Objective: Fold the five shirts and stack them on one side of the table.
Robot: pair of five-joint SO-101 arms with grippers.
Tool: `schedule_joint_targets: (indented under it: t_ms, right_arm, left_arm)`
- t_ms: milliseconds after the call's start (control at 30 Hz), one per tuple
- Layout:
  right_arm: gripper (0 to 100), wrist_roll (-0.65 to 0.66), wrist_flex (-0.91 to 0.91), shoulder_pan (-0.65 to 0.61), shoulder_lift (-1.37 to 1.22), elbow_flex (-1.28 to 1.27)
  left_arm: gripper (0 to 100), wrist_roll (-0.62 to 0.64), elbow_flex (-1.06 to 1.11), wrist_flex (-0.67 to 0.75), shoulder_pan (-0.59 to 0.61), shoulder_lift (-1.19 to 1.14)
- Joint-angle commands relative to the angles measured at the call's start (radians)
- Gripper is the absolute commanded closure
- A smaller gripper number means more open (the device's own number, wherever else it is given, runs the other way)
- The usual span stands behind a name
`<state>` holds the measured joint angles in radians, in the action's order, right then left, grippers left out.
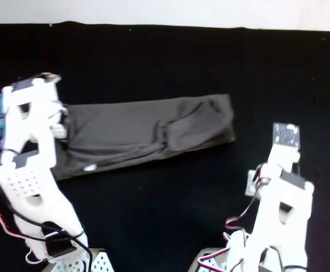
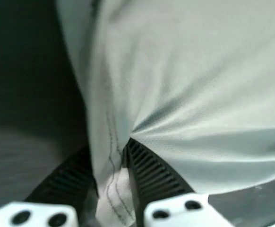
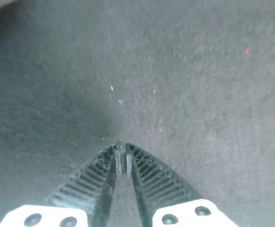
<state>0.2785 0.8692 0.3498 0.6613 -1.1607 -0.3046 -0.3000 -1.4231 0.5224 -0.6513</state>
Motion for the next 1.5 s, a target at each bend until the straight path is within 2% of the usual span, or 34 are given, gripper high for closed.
schedule_joint_targets:
  t_ms: [0,100,233,333,433,567,767,900,1067,1467]
  right_arm:
    - [99.2,-0.005,-0.101,0.018,0.07,-0.116]
    - [99.2,-0.008,-0.194,0.016,0.105,-0.216]
    - [99.2,-0.008,-0.321,0.013,0.125,-0.321]
    - [99.2,-0.008,-0.325,0.012,0.131,-0.335]
    - [99.2,-0.008,-0.325,0.012,0.131,-0.338]
    - [99.2,-0.009,-0.328,0.012,0.131,-0.338]
    - [99.2,-0.009,-0.328,0.012,0.131,-0.338]
    - [99.2,-0.009,-0.328,0.012,0.131,-0.338]
    - [99.2,-0.009,-0.329,0.01,0.131,-0.338]
    - [99.2,-0.009,-0.329,-0.008,0.131,-0.338]
  left_arm:
    - [99,-0.049,-0.166,-0.084,0.087,-0.016]
    - [99,-0.055,-0.283,-0.186,0.084,-0.031]
    - [99,-0.055,-0.372,-0.278,0.015,-0.025]
    - [99,-0.048,-0.42,-0.345,-0.07,-0.022]
    - [99,-0.017,-0.42,-0.345,-0.15,0.015]
    - [99,0.023,-0.421,-0.345,-0.318,0.093]
    - [99,0.084,-0.424,-0.342,-0.645,0.2]
    - [99,0.098,-0.424,-0.222,-0.814,0.206]
    - [99,0.098,-0.418,-0.055,-0.934,0.202]
    - [99,0.094,-0.446,0.15,-0.967,-0.024]
